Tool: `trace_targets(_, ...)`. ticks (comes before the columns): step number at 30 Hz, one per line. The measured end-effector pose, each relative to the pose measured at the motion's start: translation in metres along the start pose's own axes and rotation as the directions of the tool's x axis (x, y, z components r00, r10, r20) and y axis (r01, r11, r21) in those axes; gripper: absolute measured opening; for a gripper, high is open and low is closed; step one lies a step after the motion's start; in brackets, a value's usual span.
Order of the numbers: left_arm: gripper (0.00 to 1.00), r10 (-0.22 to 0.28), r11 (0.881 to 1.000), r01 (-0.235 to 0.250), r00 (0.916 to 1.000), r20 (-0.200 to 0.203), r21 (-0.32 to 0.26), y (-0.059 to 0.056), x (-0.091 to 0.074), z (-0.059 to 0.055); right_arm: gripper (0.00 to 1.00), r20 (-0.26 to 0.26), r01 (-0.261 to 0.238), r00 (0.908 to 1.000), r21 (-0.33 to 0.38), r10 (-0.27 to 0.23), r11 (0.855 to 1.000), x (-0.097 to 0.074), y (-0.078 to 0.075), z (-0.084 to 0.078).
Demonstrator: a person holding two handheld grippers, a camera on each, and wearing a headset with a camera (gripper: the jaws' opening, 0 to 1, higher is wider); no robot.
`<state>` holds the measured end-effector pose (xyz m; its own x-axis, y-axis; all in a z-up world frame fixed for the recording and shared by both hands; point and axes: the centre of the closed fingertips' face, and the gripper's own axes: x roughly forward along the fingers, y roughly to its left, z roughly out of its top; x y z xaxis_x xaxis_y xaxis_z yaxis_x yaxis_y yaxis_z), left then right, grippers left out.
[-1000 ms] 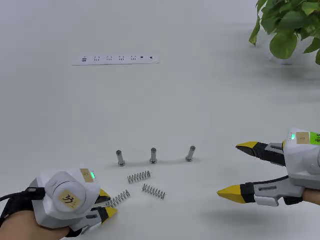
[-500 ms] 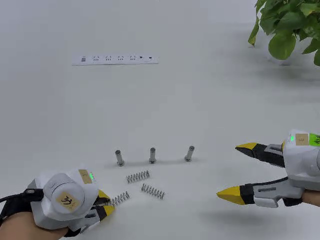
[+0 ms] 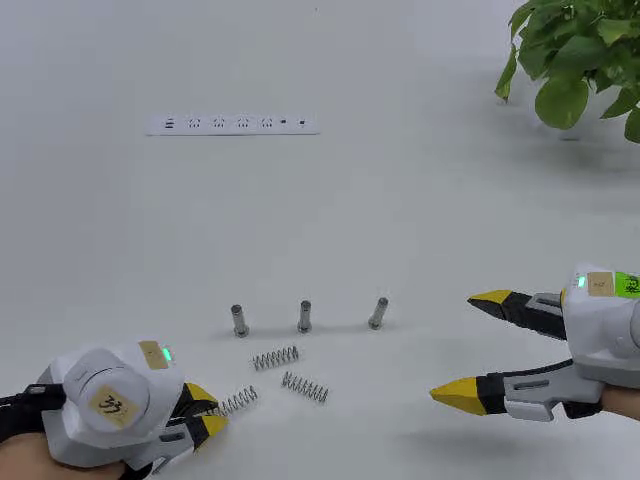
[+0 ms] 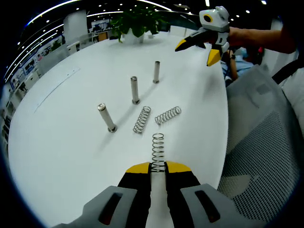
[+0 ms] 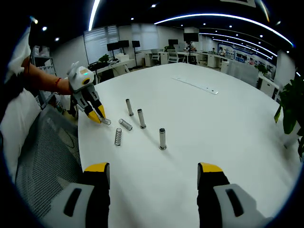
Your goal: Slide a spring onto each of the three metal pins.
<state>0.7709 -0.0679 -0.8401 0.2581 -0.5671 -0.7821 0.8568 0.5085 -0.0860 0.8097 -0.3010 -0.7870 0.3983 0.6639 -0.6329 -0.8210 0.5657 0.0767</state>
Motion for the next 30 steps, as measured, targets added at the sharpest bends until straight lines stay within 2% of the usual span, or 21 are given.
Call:
trace_targets(3, 0.1, 0.005, 1.0, -0.005, 0.9998, 0.02, -0.001, 0.003, -0.005, -0.001, 0.76, 0.008, -0.001, 1.0, -0.002, 0.001, 1.0, -0.001, 0.003, 0.004)
trace_targets(4, 0.1, 0.005, 1.0, -0.004, 0.9993, 0.038, -0.009, 0.004, -0.008, 0.001, 0.76, 0.008, -0.002, 1.0, -0.003, 0.002, 1.0, -0.001, 0.003, 0.004)
trace_targets(7, 0.1, 0.005, 0.999, -0.002, 0.9958, 0.091, -0.036, 0.002, -0.016, 0.013, 0.76, 0.013, -0.004, 0.9999, -0.007, 0.004, 1.0, -0.002, 0.007, 0.01)
trace_targets(9, 0.1, 0.013, 0.999, -0.008, 0.994, 0.108, -0.044, 0.003, -0.02, 0.018, 0.76, 0.025, -0.007, 0.9997, -0.013, 0.007, 1.0, -0.003, 0.009, 0.015)
trace_targets(13, 0.1, 0.016, 0.999, -0.006, 0.9857, 0.168, -0.054, 0.001, -0.029, 0.034, 0.76, 0.047, -0.011, 0.9988, -0.02, 0.012, 1.0, -0.003, 0.014, 0.03)
trace_targets(16, 0.1, 0.009, 0.999, 0.002, 0.978, 0.208, -0.051, -0.003, -0.034, 0.046, 0.75, 0.064, -0.016, 0.9978, -0.022, 0.018, 1.0, -0.002, 0.018, 0.039)
trace_targets(23, 0.1, 0.004, 0.998, 0.016, 0.9562, 0.293, -0.065, -0.006, -0.043, 0.071, 0.72, 0.136, -0.045, 0.9898, 0.005, 0.044, 0.999, 0.002, 0.036, 0.068)
trace_targets(26, 0.1, -0.007, 0.997, 0.03, 0.9439, 0.33, -0.065, -0.01, -0.044, 0.08, 0.69, 0.18, -0.07, 0.9817, 0.028, 0.064, 0.997, 0.005, 0.047, 0.083)
trace_targets(29, 0.1, -0.018, 0.997, 0.043, 0.9328, 0.36, -0.063, -0.016, -0.045, 0.091, 0.63, 0.238, -0.112, 0.9672, 0.086, 0.088, 0.99, 0.008, 0.059, 0.099)
trace_targets(30, 0.1, -0.02, 0.997, 0.047, 0.9292, 0.369, -0.062, -0.017, -0.046, 0.093, 0.6, 0.244, -0.12, 0.9652, 0.099, 0.093, 0.988, 0.009, 0.061, 0.101)
